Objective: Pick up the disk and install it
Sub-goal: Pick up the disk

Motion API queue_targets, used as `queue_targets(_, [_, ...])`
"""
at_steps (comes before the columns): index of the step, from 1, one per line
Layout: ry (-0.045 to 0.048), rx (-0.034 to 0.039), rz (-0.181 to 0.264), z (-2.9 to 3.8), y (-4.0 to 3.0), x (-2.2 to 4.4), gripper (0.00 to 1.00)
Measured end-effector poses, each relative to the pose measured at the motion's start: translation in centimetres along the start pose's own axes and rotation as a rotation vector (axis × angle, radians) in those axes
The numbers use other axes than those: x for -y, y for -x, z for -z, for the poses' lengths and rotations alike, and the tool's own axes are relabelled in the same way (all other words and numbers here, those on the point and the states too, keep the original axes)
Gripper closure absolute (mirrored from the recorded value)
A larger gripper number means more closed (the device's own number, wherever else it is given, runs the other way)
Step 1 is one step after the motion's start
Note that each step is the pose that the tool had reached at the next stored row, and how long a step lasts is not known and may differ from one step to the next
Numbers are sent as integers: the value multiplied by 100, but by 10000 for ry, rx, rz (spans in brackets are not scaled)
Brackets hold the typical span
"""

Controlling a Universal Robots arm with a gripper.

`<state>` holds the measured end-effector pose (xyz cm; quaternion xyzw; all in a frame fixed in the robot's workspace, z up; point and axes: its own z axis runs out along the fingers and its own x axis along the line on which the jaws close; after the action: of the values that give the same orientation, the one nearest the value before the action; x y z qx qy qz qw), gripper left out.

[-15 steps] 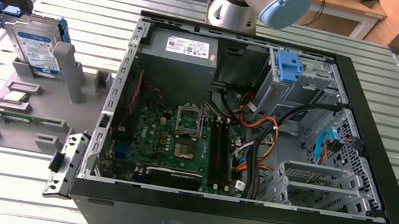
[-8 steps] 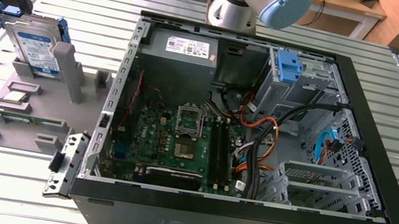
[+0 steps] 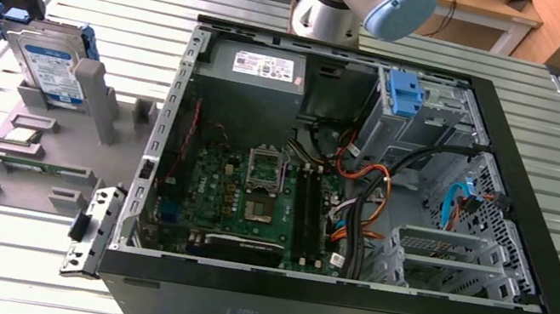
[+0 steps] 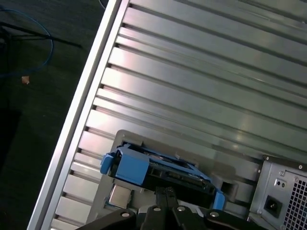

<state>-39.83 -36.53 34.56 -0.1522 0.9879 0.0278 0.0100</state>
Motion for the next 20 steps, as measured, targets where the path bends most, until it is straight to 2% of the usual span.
queue_targets(20, [55, -93, 1825, 0, 0, 0, 90])
